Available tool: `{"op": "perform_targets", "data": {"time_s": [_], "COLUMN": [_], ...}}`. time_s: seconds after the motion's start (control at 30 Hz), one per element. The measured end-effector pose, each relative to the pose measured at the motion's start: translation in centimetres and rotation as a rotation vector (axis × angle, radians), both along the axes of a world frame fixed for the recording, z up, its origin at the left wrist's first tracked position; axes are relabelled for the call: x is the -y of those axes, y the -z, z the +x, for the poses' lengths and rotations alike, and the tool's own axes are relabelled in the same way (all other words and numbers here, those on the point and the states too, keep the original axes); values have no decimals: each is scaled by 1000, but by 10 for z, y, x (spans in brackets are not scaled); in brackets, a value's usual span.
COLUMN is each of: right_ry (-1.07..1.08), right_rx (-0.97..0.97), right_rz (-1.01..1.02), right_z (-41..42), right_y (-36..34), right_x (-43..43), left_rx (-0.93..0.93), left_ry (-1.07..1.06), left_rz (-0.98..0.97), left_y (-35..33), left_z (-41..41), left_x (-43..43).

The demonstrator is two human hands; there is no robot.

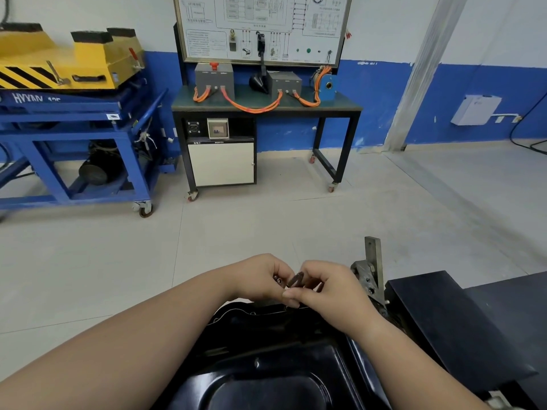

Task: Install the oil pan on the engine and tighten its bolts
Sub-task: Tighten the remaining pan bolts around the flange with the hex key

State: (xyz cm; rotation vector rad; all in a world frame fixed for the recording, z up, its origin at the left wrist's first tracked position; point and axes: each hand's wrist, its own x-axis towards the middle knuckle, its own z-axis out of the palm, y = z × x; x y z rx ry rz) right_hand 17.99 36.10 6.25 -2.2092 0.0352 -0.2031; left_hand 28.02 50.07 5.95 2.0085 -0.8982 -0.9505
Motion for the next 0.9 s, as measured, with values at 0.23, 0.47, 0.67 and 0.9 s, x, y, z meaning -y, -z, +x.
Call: {"op": "perform_targets", "data": {"time_s": [0.23, 0.47, 0.67, 0.9], "right_ry": [-116, 33, -86, -3], "right_rx": [-90, -5, -86, -59], "right_rz": [147, 96, 162, 175], "right_z": [-4, -1, -4, -4], "right_y": [-2, 3, 0, -3], "right_x": [4, 1, 3, 3], "left_rx": [-117, -76, -83, -109], "left_ry": [-14, -6, -43, -28], "left_rz": [-2, -20, -25, -9], "left_y": [3, 1, 2, 1], "left_z": [3, 1, 2, 1], "left_x": [-2, 0, 1, -3]}}
